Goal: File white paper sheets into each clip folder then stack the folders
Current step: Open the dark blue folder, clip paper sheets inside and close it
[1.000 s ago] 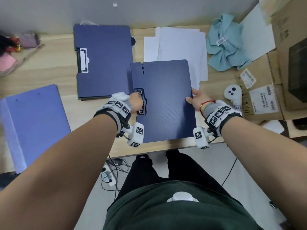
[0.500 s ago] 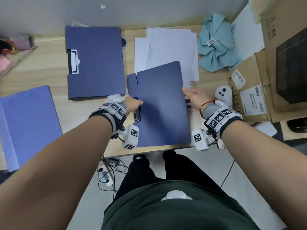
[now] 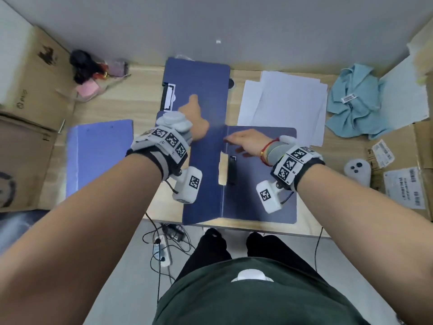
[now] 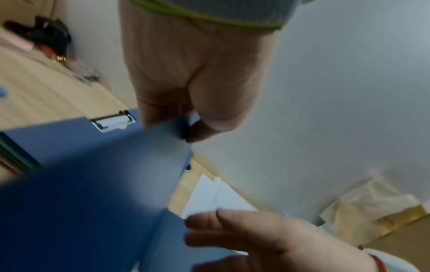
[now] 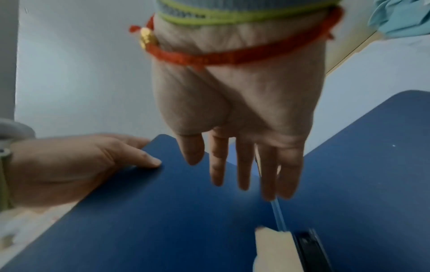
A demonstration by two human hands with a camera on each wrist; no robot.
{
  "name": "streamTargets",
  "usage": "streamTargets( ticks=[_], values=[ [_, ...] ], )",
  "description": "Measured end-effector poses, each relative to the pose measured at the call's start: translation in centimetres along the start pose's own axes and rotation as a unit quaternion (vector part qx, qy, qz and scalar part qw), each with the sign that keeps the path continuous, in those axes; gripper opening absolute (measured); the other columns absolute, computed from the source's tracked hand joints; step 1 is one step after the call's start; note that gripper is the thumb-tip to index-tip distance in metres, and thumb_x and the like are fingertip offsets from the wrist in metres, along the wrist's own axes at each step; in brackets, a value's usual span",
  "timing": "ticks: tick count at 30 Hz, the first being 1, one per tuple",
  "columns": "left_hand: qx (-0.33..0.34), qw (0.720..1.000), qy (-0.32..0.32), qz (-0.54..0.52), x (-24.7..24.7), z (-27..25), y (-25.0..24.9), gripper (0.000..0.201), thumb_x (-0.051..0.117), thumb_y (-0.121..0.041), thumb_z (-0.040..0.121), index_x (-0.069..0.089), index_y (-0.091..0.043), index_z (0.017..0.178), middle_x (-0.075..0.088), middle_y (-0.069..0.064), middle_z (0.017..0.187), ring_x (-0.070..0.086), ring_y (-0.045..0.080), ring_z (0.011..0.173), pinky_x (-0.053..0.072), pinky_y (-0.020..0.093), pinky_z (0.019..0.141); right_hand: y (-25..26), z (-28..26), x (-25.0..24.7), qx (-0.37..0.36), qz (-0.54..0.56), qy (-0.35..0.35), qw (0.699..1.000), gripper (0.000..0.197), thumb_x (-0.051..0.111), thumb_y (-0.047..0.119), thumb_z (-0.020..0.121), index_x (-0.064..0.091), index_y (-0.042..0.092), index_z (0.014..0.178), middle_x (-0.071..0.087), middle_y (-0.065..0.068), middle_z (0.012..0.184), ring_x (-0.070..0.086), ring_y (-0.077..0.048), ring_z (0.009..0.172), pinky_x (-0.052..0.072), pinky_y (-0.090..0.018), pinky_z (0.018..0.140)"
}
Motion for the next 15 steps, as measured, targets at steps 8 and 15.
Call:
streamTargets(
  ticks=[8, 15],
  values=[
    [0.020, 0.987, -0.010, 0.160, -0.9, 3.9, 7.2, 0.079, 0.057, -0.006, 0.090, 0.014, -0.019, 0.154, 0.038, 0.019, 0.145, 0.048, 0.034, 0.122, 0.041, 0.039, 0.096, -8.2, 3.3, 0.9, 0.137, -0.322, 0.035, 0.936, 0.041, 0.051, 0.042, 0.093, 0.065, 0.012, 0.117, 0.064, -0.008, 0.121, 0.058, -0.028, 0.109, 0.042, -0.034, 0.098],
    [-0.038, 0.931, 0.006, 0.362, 1.1, 6.1, 9.4, 0.043, 0.059, -0.025, 0.087, 0.054, -0.008, 0.126, 0.047, 0.021, 0.131, 0.048, 0.035, 0.121, 0.040, 0.041, 0.100, -9.5, 3.5, 0.2, 0.148, -0.298, 0.030, 0.942, 0.042, 0.049, 0.045, 0.093, 0.064, 0.018, 0.123, 0.062, -0.003, 0.126, 0.055, -0.028, 0.118, 0.038, -0.039, 0.107]
  ],
)
Point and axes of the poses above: each hand's wrist, its own z-axis towards the middle knuckle, its own x-axis out of the palm, y = z × x, the point moved 8 cm from there along z, towards the middle knuckle
